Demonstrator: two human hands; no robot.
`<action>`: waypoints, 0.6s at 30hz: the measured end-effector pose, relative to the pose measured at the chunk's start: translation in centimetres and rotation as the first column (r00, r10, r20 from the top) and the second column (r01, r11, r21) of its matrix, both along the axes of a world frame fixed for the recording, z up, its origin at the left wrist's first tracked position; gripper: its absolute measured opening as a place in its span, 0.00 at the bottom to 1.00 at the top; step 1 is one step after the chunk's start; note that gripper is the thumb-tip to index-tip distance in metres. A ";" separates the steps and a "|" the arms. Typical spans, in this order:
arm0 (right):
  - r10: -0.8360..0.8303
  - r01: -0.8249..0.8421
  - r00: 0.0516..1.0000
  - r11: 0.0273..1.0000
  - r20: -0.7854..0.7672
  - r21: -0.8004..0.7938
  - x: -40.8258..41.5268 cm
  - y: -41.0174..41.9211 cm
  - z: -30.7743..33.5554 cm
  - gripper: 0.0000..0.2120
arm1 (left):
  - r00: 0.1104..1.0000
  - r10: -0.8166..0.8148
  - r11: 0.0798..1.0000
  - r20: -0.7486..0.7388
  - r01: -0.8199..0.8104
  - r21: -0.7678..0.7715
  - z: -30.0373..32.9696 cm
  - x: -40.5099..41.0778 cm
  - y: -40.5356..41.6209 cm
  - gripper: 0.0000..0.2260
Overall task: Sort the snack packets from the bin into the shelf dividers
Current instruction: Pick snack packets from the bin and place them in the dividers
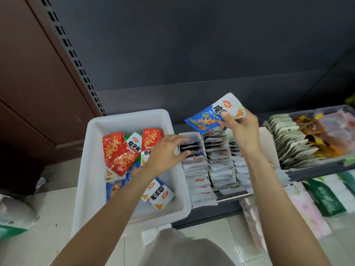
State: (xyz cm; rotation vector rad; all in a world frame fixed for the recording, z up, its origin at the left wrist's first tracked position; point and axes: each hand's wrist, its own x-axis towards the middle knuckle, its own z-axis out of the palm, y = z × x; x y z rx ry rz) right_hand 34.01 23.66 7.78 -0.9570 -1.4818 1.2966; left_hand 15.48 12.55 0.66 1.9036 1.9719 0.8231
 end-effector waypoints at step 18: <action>-0.432 -0.611 0.198 0.648 0.880 0.456 -6.7 -1.0 -4.9 0.12 | 0.999 -0.039 0.991 -0.031 0.043 0.125 -1.4 0.9 -2.2 0.13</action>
